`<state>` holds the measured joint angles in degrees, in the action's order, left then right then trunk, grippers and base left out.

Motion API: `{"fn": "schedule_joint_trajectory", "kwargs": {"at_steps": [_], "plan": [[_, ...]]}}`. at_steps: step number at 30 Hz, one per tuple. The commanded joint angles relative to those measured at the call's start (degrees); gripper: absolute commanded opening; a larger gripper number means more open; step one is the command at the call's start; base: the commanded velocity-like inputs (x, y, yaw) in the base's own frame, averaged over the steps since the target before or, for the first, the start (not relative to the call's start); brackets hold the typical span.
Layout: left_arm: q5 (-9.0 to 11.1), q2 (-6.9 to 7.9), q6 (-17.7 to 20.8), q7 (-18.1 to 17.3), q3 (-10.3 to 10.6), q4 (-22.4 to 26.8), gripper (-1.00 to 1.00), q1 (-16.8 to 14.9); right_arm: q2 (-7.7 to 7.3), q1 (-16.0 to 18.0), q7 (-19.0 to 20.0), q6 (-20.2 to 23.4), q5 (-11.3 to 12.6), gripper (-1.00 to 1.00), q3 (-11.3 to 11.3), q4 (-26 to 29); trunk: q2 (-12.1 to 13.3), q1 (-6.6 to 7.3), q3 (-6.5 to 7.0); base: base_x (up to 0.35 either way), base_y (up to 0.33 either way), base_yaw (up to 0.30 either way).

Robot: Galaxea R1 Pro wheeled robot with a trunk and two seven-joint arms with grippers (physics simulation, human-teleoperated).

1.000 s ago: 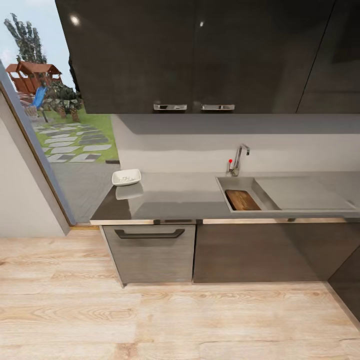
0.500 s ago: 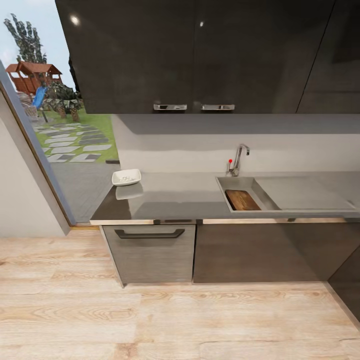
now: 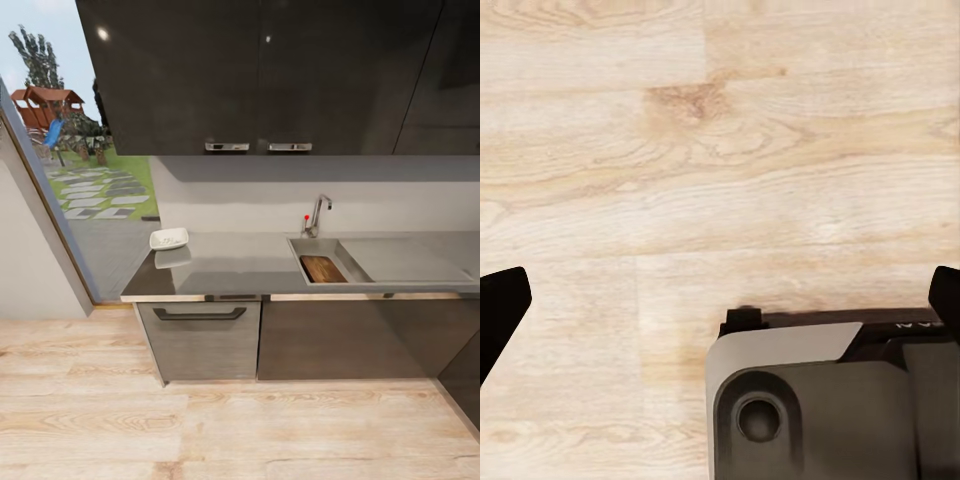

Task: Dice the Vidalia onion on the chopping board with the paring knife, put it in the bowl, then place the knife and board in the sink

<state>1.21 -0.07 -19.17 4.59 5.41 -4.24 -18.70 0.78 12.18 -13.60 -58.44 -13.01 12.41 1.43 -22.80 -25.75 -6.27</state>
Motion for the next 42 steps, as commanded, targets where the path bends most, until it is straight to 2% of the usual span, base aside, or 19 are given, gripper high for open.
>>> {"fn": "schedule_joint_trajectory", "kwargs": {"at_steps": [1,27,32,33,35,37,39,42], "plan": [[0.11,-0.02,-0.41,0.24,0.48,-0.25,1.00,-0.11,-0.01,0.04,-0.37,-0.10,-0.62,1.00,0.33,-0.02,-0.12,-0.04,-0.03,0.000,0.000,0.000],[0.10,-0.54,-0.34,0.16,0.48,-0.25,1.00,-0.11,0.09,0.07,-0.37,-0.01,-0.62,1.00,0.25,-0.16,-0.12,-0.04,2.33,0.000,0.000,0.000],[0.17,-0.31,0.00,0.48,0.41,-0.32,1.00,-0.11,-0.35,0.07,-0.60,0.74,-0.62,1.00,0.32,-0.33,-0.12,-0.04,2.62,0.000,0.000,0.000],[0.21,-0.13,0.03,0.53,0.40,-0.34,1.00,-0.11,-0.40,0.06,-0.65,2.12,-0.62,1.00,0.32,-0.38,-0.12,-0.04,2.64,0.000,0.000,0.000],[0.26,0.43,0.22,0.69,0.39,-0.40,1.00,-0.11,-1.01,0.04,-0.57,9.44,-0.62,1.00,0.33,-0.44,-0.12,-0.04,2.65,0.000,0.000,0.000],[0.32,1.55,1.85,0.74,0.39,-0.41,1.00,-0.04,-2.24,-0.06,-0.28,17.38,-0.62,1.00,0.30,-0.47,-0.12,-0.04,2.66,0.000,0.000,0.000],[0.40,3.09,5.92,0.56,0.35,-0.42,1.00,0.09,-3.32,-1.09,0.01,23.53,-0.62,1.00,0.30,-0.49,-0.12,-0.04,2.66,0.000,0.000,0.000],[0.68,4.43,12.49,0.21,0.31,-0.44,1.00,0.25,-4.03,-4.72,0.18,27.02,-0.62,1.00,0.29,-0.47,-0.12,-0.04,2.66,0.000,0.000,0.000]]}}
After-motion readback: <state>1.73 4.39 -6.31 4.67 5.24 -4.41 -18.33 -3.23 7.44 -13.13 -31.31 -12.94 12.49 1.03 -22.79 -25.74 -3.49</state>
